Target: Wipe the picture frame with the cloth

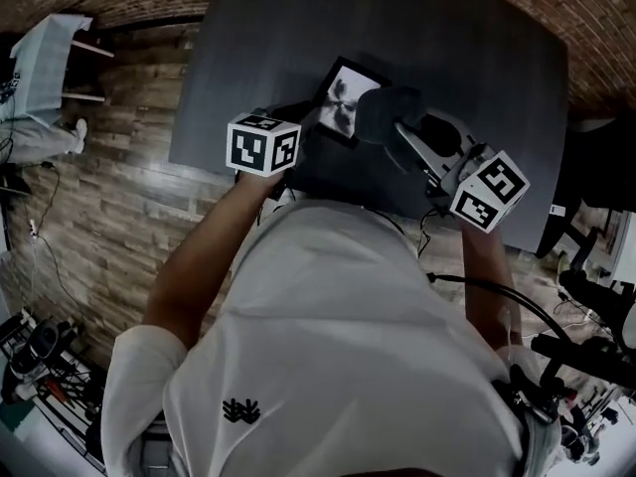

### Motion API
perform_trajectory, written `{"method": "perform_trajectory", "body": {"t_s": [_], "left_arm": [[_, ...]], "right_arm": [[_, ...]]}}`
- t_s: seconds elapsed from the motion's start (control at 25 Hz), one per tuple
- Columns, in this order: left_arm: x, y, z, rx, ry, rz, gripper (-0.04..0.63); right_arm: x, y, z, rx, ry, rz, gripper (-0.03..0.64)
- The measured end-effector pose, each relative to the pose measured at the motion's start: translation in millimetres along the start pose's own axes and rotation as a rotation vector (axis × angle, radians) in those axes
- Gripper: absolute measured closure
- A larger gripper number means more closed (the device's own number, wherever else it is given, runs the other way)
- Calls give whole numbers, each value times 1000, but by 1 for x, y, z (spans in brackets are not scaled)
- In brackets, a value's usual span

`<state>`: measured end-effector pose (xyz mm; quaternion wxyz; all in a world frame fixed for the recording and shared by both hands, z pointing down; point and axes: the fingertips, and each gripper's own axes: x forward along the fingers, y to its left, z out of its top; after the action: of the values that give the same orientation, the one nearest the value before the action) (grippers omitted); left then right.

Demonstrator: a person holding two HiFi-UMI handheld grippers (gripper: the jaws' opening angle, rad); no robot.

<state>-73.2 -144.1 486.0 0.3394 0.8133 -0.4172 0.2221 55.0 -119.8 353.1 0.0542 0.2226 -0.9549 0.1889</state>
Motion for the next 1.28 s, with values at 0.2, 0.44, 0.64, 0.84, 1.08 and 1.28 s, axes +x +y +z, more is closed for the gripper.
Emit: {"method": "perform_trajectory", "body": {"t_s": [0.2, 0.44, 0.64, 0.84, 1.08, 1.28], "left_arm": [[-33, -16, -8, 106, 2, -28, 520], [-59, -26, -21, 198, 8, -57, 520], [-66, -26, -25, 203, 12, -69, 518], [-67, -19, -24, 198, 8, -70, 520], [-55, -16, -17, 170, -1, -71, 520], [-48, -19, -8, 175, -4, -69, 520]], "right_arm": [[58, 49, -3, -71, 71, 115, 506], [89, 46, -26, -144, 173, 16, 508], [78, 8, -17, -169, 166, -129, 508], [65, -13, 1, -177, 125, -203, 508], [64, 42, 11, -181, 86, 6, 508], [73, 69, -21, -160, 148, 101, 508]]}}
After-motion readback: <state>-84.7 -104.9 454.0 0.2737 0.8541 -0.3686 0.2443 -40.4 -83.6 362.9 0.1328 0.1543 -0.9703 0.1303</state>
